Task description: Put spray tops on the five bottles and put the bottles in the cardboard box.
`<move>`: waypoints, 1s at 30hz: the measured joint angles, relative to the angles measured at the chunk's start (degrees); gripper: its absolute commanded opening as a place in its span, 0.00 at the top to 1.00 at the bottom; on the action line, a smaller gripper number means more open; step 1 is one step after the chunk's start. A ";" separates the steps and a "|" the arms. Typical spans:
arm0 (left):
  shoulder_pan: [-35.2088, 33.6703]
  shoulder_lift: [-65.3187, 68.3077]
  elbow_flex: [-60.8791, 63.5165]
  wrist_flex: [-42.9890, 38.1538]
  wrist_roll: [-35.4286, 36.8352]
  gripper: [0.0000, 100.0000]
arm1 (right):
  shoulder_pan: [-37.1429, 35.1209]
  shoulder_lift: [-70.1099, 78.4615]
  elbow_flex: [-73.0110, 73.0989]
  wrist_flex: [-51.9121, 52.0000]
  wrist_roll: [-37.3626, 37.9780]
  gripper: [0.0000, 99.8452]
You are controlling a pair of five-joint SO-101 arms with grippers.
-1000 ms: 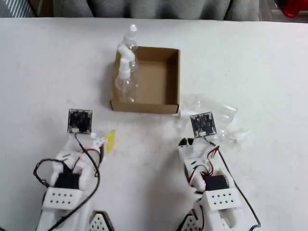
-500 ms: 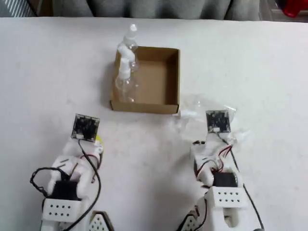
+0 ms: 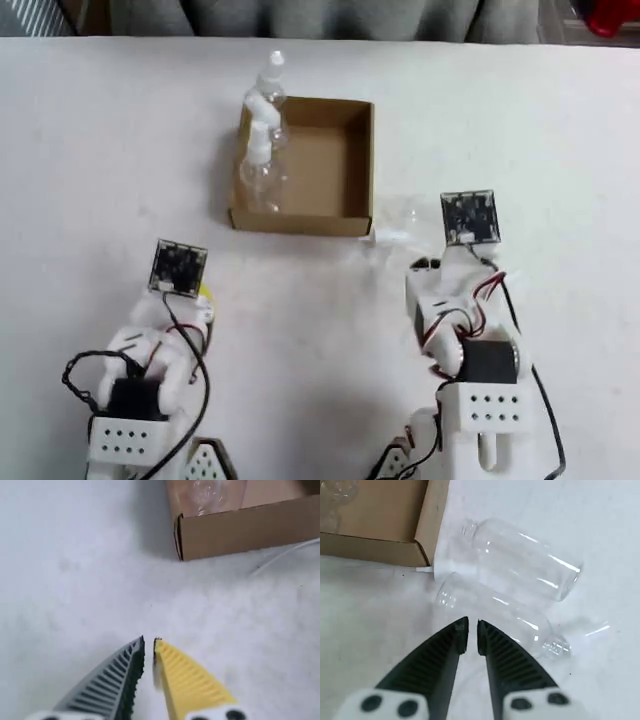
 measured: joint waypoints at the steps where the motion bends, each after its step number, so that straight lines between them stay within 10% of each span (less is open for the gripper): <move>1: 0.00 0.00 0.00 0.00 0.00 0.96 | 0.00 0.00 -1.14 0.18 -0.18 0.99; 12: 0.00 0.00 0.00 0.00 0.00 0.96 | 2.99 24.26 -19.25 2.20 -2.73 0.99; 23: 0.00 0.00 0.00 0.00 0.00 0.96 | 22.86 42.46 -38.24 30.07 4.75 0.98; 30: 0.00 0.00 0.00 0.00 0.00 0.96 | 25.85 53.89 -40.70 29.19 5.63 0.78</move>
